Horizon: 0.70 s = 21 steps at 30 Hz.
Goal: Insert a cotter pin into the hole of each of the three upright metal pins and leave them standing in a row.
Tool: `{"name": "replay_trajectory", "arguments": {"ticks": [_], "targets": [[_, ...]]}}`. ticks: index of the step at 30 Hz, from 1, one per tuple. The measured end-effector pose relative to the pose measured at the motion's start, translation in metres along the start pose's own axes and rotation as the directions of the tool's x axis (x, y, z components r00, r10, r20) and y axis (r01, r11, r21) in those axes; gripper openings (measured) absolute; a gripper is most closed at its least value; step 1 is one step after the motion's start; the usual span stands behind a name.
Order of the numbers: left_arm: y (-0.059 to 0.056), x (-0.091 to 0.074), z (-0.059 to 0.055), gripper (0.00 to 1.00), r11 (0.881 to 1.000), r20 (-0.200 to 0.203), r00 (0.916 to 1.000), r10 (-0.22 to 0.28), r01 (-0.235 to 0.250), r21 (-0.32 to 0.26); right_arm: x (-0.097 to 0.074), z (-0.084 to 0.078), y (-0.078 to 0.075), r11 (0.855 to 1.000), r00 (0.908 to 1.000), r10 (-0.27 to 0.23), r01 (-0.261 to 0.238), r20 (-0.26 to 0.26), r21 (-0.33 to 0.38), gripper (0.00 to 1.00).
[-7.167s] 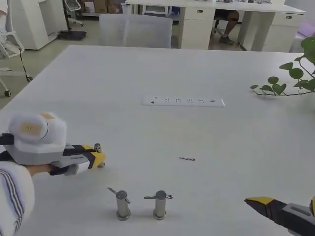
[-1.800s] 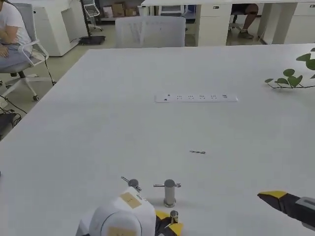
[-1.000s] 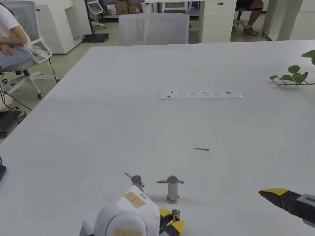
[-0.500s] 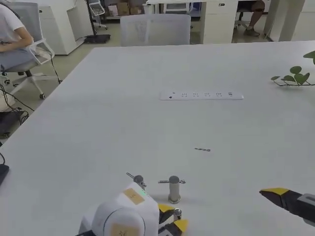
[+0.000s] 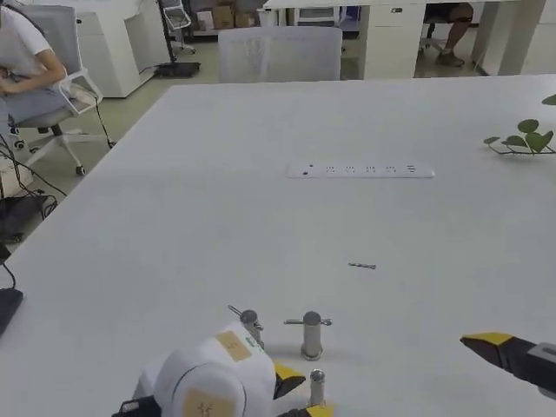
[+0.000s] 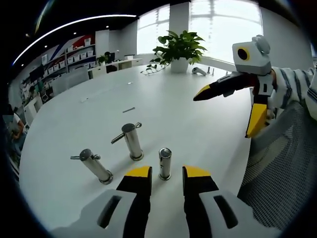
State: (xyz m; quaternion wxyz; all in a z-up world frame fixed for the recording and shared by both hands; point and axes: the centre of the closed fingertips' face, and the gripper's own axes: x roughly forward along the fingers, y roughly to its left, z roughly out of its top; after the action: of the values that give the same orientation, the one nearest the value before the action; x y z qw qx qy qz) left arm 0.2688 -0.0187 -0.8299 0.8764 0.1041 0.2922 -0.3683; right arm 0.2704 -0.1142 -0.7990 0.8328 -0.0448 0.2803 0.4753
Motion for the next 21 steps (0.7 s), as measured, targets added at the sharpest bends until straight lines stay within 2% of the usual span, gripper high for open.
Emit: {"name": "replay_trajectory", "arguments": {"ticks": [7, 11, 21], "targets": [[0.002, -0.009, -0.002, 0.36, 0.999, -0.011, 0.9992, -0.037, 0.037, -0.001, 0.000, 0.000, -0.001, 1.000, 1.0000, 0.000, 0.000, -0.006, -0.003, 0.96], [0.003, -0.015, -0.001, 0.44, 0.999, -0.003, 0.9985, -0.054, 0.054, -0.008, 0.000, 0.000, -0.001, 1.000, 1.0000, 0.000, 0.000, -0.008, -0.002, 0.96], [-0.001, -0.025, -0.002, 0.64, 0.992, -0.002, 0.9919, -0.127, 0.127, -0.008, -0.002, 0.002, -0.001, 1.000, 0.9999, -0.002, 0.002, -0.015, -0.012, 0.96]]}}
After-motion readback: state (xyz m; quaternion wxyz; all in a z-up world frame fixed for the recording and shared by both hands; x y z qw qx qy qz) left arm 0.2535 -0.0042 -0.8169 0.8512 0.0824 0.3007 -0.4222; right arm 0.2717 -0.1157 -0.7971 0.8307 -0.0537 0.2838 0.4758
